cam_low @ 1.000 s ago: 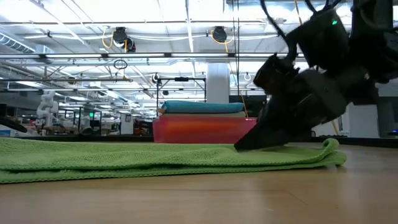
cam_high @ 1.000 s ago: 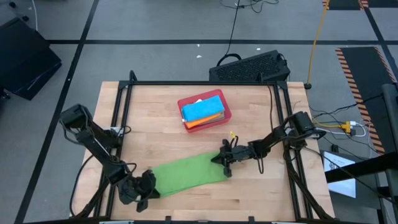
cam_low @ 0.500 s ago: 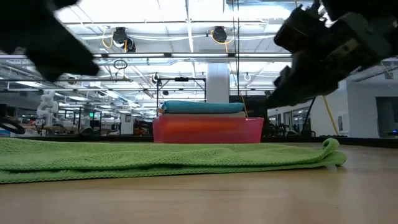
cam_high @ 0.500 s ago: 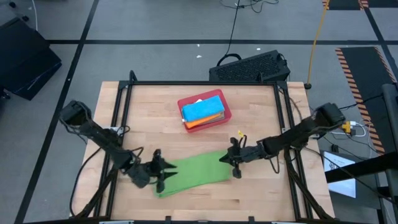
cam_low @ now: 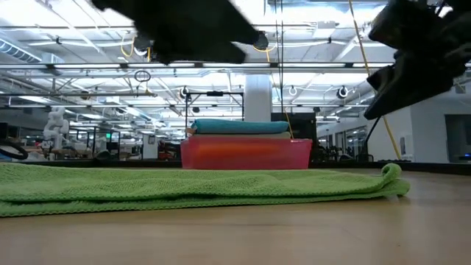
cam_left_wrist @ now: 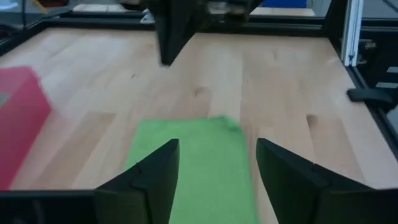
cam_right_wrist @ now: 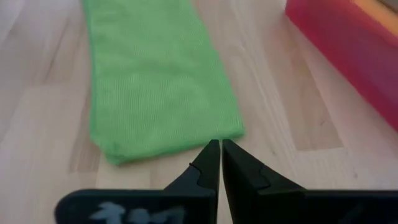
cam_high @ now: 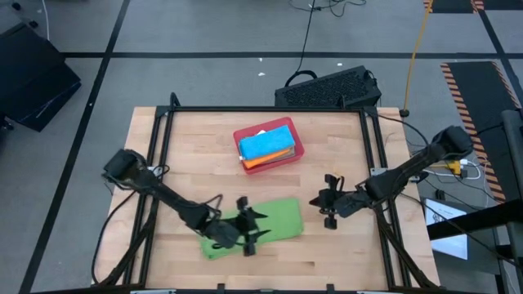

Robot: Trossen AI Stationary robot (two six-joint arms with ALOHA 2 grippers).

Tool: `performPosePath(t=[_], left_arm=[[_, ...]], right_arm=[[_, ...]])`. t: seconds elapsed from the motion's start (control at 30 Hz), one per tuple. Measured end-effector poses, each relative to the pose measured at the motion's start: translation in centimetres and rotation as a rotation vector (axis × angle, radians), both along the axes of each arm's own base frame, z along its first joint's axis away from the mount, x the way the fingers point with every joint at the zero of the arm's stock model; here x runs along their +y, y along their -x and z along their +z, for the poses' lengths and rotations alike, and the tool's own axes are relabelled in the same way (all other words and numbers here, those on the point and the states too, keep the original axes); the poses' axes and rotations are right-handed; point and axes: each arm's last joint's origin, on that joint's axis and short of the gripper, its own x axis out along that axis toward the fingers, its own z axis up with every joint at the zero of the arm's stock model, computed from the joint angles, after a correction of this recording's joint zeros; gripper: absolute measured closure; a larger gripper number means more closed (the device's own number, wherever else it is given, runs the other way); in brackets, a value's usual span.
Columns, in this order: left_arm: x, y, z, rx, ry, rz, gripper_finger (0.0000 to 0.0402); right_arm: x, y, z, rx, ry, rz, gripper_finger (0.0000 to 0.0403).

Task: Fold microfiber towels
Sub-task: Fold the green microfiber cloth

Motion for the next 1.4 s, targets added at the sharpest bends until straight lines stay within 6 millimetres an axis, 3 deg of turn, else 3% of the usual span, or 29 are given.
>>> performPosePath(t=[0.3, 0.53, 0.83, 1.03, 1.17, 1.4], left_arm=[[-2.5, -7.8, -1.5, 0.004, -0.08, -0.002, 0.0142], [-2.4, -11.9, -4.3, 0.079, -0.012, 0.039, 0.0123], [-2.0, -12.8, -8.8, 0.174, 0.043, 0.082, 0.0165], [-2.2, -13.0, -10.1, 0.157, 0.032, 0.113, 0.0185], [-1.9, -13.1, -10.5, 0.163, 0.024, 0.128, 0.0227], [-1.7, -13.0, -10.5, 0.193, -0.004, 0.101, 0.0375]], right_arm=[[-1.5, 2.5, -2.2, 0.017, 0.051, -0.039, 0.0394], [-2.1, 3.7, -3.1, 0.021, 0.058, -0.034, 0.0394], [-2.6, 4.6, -3.5, -0.035, 0.058, -0.005, 0.0394], [-2.6, 4.6, -3.6, -0.111, 0.035, 0.008, 0.0394], [-2.7, 4.7, -3.6, -0.159, 0.009, 0.006, 0.0394], [-2.0, 4.3, -3.2, -0.232, -0.056, 0.047, 0.0394]])
